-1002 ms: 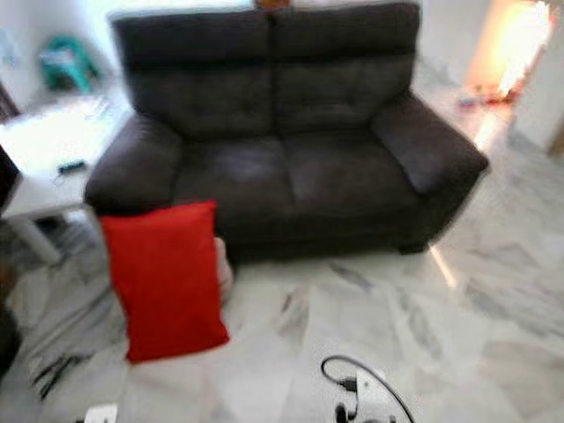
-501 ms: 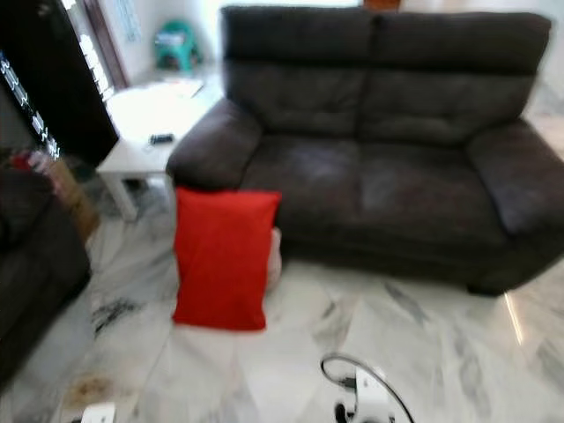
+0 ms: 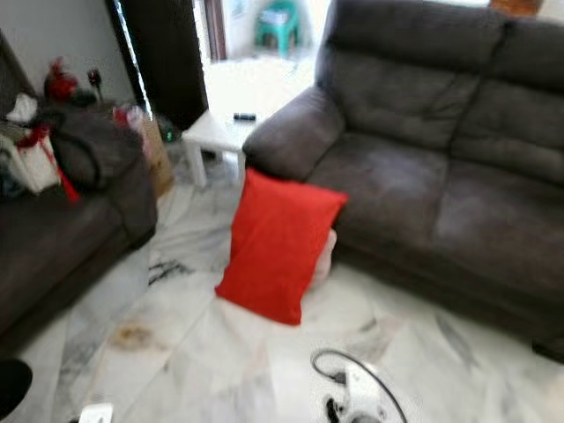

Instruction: Move the pillow to the sofa from floor

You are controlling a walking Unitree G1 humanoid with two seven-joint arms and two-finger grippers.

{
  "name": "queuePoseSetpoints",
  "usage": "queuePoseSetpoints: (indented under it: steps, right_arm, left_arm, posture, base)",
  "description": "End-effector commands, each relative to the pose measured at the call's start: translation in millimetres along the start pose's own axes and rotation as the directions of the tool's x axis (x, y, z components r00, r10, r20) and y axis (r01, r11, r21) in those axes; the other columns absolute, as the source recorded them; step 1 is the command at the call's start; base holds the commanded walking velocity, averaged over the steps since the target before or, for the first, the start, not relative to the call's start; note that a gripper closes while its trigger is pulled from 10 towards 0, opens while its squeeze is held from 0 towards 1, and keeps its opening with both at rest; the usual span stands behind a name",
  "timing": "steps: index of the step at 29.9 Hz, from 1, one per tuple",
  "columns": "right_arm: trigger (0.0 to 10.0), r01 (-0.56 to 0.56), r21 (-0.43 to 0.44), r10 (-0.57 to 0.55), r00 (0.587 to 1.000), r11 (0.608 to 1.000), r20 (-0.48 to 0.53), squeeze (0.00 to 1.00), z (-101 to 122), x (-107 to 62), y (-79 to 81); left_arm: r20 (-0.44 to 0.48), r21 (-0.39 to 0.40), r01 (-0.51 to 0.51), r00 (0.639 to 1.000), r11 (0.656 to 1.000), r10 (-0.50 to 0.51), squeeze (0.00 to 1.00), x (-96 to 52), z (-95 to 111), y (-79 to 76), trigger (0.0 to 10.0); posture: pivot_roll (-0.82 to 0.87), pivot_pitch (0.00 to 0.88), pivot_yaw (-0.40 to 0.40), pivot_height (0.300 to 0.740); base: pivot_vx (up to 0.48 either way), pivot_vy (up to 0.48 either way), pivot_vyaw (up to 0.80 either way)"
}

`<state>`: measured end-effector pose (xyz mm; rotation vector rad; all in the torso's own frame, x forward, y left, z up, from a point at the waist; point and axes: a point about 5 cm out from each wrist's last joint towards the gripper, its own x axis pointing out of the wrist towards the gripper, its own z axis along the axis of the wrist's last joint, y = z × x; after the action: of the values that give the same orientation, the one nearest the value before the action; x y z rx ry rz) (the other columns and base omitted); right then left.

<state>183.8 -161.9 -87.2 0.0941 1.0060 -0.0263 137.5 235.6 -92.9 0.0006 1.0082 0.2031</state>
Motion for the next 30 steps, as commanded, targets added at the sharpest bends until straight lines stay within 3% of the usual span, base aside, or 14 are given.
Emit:
queuePoseSetpoints:
  steps: [1, 5, 20, 26, 30]
  right_arm:
    - [10.0, 0.034, 0.029, -0.034, 0.999, 0.999, -0.004, 0.00, -4.2, -1.7, -11.6]
    - [10.0, 0.035, 0.032, -0.035, 0.999, 0.999, -0.003, 0.00, -4.0, -1.7, -11.5]
    - [10.0, 0.039, 0.028, -0.039, 0.999, 0.999, -0.004, 0.00, -4.2, -1.7, -11.4]
    - [10.0, 0.035, 0.020, -0.035, 0.999, 0.999, -0.013, 0.00, -4.8, -1.6, -11.1]
    - [10.0, 0.041, 0.021, -0.040, 0.999, 0.999, -0.006, 0.00, -4.4, -1.6, -11.3]
  left_arm:
    - [-0.002, -0.021, -0.003, 1.000, 1.000, 0.003, 0.00, 0.0, -0.7, -1.0, 10.0]
    - [-0.007, -0.023, -0.019, 1.000, 1.000, 0.019, 0.00, 0.0, -1.2, 0.0, 10.0]
    - [-0.009, -0.028, -0.013, 1.000, 1.000, 0.013, 0.00, -0.1, -1.4, 0.1, 10.0]
    - [-0.010, -0.028, -0.014, 1.000, 1.000, 0.013, 0.00, -0.1, -1.6, 0.2, 10.0]
    - [-0.010, -0.028, -0.013, 1.000, 1.000, 0.013, 0.00, -0.1, -1.7, 0.3, 10.0]
  posture:
    - [-0.01, 0.000, -0.026, 0.740]
    - [0.00, 0.000, -0.026, 0.740]
    - [0.00, 0.000, -0.025, 0.740]
    - [0.00, 0.000, -0.025, 0.740]
    - [0.00, 0.000, -0.024, 0.740]
  base:
    - [0.000, 0.000, 0.00]
    - [0.000, 0.000, 0.00]
    - [0.317, 0.000, 0.00]
    - [0.325, 0.000, -0.68]
    - [0.325, 0.000, 0.00]
